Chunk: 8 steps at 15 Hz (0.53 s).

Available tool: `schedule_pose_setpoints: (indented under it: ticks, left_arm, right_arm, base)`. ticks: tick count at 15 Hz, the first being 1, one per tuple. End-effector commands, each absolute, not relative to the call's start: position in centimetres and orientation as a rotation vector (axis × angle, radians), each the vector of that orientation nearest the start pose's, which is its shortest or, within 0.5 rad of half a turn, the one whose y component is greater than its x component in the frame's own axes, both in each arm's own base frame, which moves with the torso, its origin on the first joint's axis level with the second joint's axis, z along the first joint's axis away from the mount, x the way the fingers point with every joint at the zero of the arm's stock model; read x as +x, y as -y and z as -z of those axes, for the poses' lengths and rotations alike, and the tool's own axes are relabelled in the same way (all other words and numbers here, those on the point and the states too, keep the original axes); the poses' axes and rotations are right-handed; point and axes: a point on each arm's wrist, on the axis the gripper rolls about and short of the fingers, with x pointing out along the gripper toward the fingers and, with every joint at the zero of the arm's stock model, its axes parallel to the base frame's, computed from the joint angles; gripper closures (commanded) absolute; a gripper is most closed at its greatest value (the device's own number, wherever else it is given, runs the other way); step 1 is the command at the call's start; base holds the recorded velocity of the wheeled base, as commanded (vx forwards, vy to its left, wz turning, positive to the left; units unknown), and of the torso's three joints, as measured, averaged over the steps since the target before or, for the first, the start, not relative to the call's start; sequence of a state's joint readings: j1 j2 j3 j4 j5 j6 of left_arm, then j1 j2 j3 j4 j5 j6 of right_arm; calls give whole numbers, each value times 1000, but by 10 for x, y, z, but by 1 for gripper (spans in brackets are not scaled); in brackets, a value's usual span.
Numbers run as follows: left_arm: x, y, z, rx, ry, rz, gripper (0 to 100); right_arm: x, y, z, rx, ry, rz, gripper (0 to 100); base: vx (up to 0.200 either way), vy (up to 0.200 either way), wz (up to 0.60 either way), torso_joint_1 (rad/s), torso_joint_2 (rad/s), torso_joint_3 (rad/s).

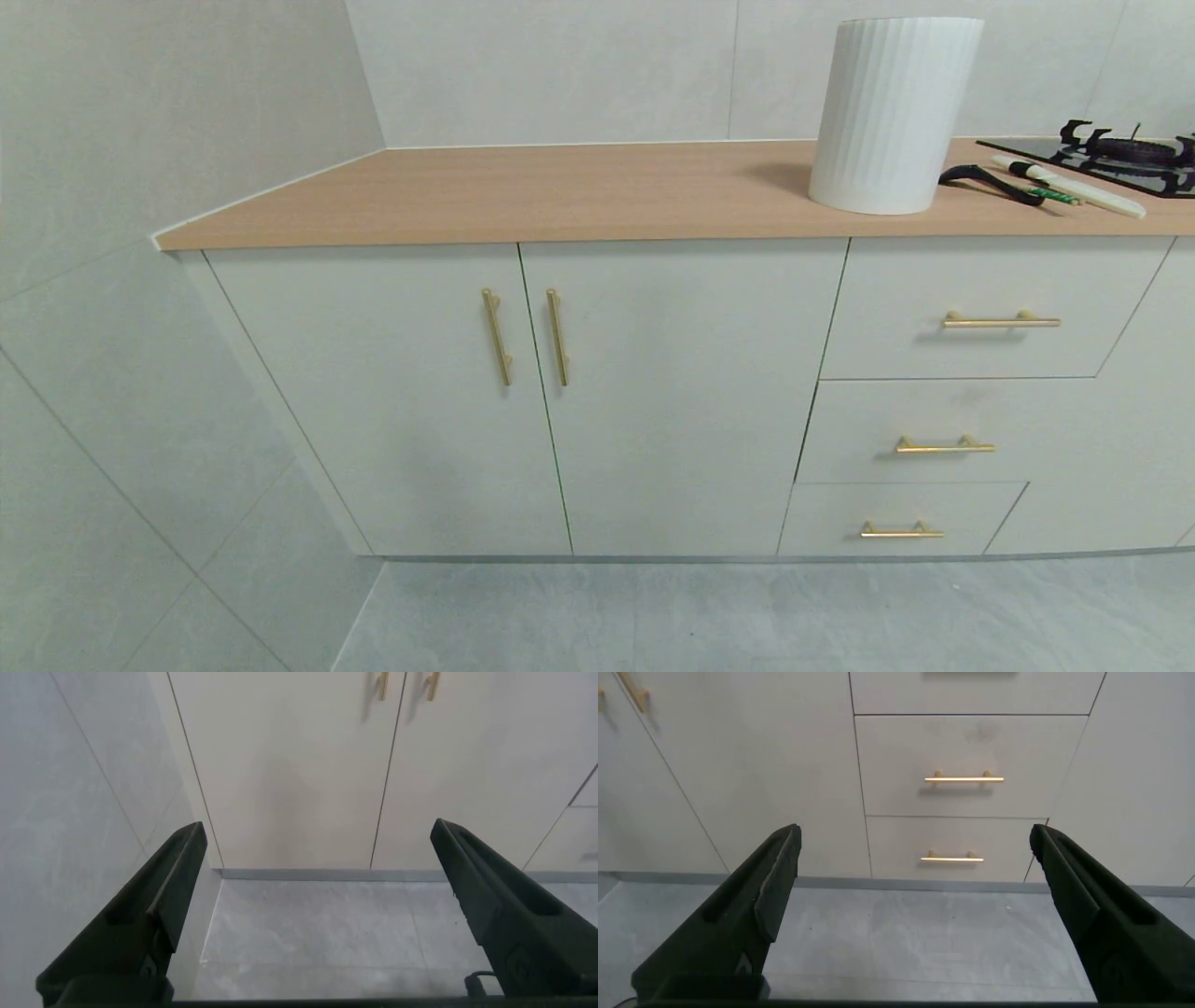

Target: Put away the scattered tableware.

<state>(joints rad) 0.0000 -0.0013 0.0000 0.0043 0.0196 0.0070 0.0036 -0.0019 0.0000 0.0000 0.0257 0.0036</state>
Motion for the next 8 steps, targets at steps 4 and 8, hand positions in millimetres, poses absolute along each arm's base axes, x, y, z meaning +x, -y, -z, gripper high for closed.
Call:
schedule_pose_setpoints:
  ticks: [4,8]
  left_arm:
    - [-23,0,-75,3,-5,-20,0]
    - [-23,0,-75,3,-5,-18,0]
  right_arm:
    - [-23,0,-75,6,0,-31,0]
    - [-23,0,-75,6,0,-31,0]
  base:
    - [0,0,0,0,0,0]
    - [0,-200,0,-1,2,-4]
